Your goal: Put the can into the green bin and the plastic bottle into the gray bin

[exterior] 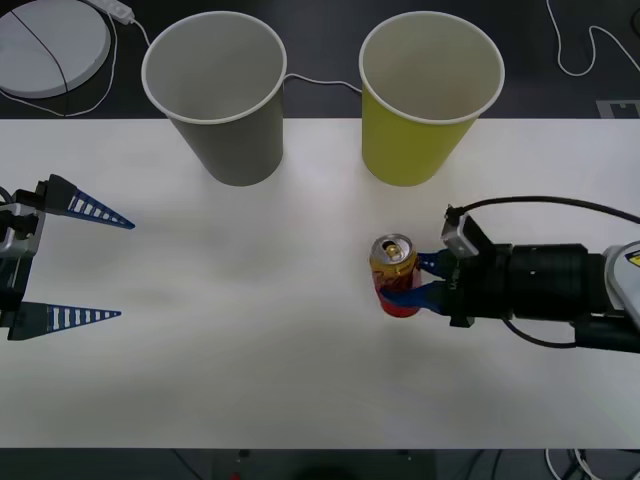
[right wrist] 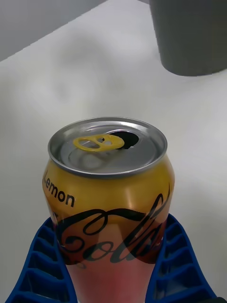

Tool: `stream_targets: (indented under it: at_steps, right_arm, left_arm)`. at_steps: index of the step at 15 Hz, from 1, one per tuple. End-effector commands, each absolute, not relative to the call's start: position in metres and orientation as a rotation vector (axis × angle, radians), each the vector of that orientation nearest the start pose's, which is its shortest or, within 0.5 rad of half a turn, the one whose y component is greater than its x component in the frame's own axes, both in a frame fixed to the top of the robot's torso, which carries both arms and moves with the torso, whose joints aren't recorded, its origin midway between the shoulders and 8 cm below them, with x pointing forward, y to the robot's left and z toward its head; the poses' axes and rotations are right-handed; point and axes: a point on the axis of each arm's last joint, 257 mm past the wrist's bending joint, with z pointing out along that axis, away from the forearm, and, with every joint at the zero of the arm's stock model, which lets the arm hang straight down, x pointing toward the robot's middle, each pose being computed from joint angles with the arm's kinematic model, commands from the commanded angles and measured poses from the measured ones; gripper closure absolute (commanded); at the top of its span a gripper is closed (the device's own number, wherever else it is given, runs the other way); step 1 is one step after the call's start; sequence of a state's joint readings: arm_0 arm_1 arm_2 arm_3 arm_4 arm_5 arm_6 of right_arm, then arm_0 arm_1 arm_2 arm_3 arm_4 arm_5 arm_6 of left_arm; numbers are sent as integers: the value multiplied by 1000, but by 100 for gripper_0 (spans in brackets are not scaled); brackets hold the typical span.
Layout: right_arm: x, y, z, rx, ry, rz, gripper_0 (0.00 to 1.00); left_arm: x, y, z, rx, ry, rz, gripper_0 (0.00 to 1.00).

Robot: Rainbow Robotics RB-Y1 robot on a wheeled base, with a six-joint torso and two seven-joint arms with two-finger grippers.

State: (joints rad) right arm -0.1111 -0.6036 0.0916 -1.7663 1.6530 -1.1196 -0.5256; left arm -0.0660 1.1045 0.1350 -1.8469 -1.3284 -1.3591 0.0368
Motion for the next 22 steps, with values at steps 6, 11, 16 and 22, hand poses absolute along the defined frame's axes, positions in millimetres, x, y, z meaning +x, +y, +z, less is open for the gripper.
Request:
stream_targets:
  at_steps: [6,11,16,22]
  right_arm:
    - [408,-214,-175,-901,2128,641,100]
    - [407,-262,-122,-745,2308,549,100]
    - [425,-316,-65,-705,2352,408,100]
    - [479,-320,10,-726,2290,245,100]
  left_arm:
    - [367,268,-148,1815,1465,-272,0]
    - [367,268,-148,1815,1465,-272,0]
    - [367,268,-148,1815,1465,-272,0]
    - [367,268,-148,1815,1465,-272,0]
